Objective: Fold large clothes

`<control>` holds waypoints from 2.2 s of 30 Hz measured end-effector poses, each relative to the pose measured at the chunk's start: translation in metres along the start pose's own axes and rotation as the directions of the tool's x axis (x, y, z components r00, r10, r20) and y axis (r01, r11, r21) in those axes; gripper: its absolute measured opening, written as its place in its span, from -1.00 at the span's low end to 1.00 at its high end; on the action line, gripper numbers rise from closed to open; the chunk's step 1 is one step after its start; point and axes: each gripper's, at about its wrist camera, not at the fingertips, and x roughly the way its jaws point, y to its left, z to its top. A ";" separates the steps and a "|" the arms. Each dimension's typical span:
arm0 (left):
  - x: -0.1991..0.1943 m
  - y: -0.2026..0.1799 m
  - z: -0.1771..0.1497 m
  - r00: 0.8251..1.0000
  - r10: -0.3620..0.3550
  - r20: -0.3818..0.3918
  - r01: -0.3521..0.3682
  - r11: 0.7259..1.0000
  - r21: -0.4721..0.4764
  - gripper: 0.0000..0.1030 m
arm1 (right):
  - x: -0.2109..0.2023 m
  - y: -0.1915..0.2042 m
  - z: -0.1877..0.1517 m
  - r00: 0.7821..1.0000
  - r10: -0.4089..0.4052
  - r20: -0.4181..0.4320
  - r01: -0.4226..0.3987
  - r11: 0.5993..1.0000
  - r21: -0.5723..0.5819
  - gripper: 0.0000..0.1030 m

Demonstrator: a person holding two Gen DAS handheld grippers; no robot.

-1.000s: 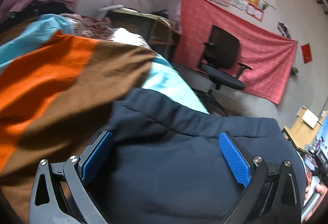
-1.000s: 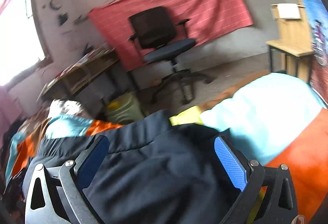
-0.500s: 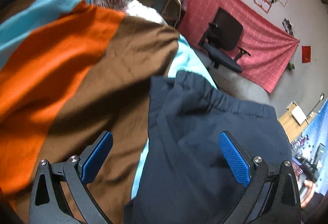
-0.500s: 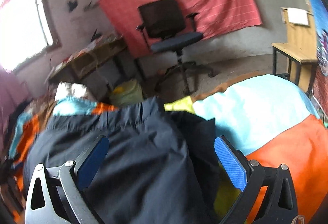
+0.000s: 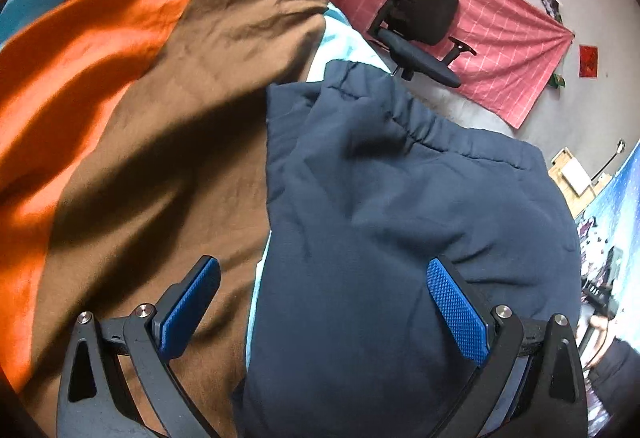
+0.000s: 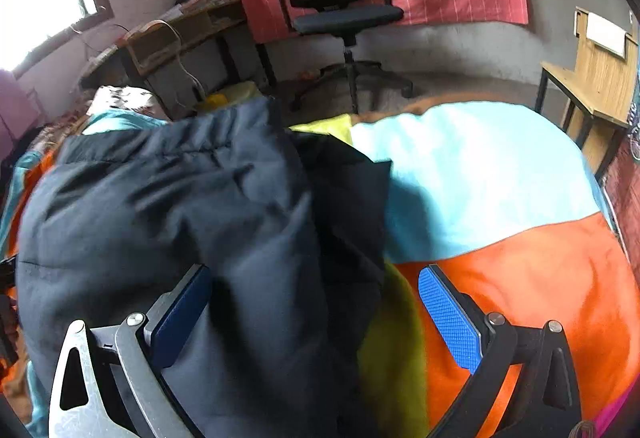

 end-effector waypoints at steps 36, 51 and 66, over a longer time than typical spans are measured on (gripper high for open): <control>0.011 0.056 0.022 0.960 -0.233 -0.158 0.203 0.962 -0.182 0.98 | 0.062 -0.051 -0.002 0.820 0.548 -0.167 -0.499 0.826 0.262 1.00; -0.003 0.032 0.005 0.983 -0.083 -0.164 0.063 0.990 -0.127 0.98 | 0.060 -0.042 -0.006 0.806 0.571 -0.155 -0.535 0.815 0.224 1.00; -0.019 -0.002 -0.024 0.991 0.071 -0.113 -0.072 0.997 -0.004 0.98 | 0.050 -0.046 -0.020 0.830 0.550 -0.091 -0.524 0.826 0.208 1.00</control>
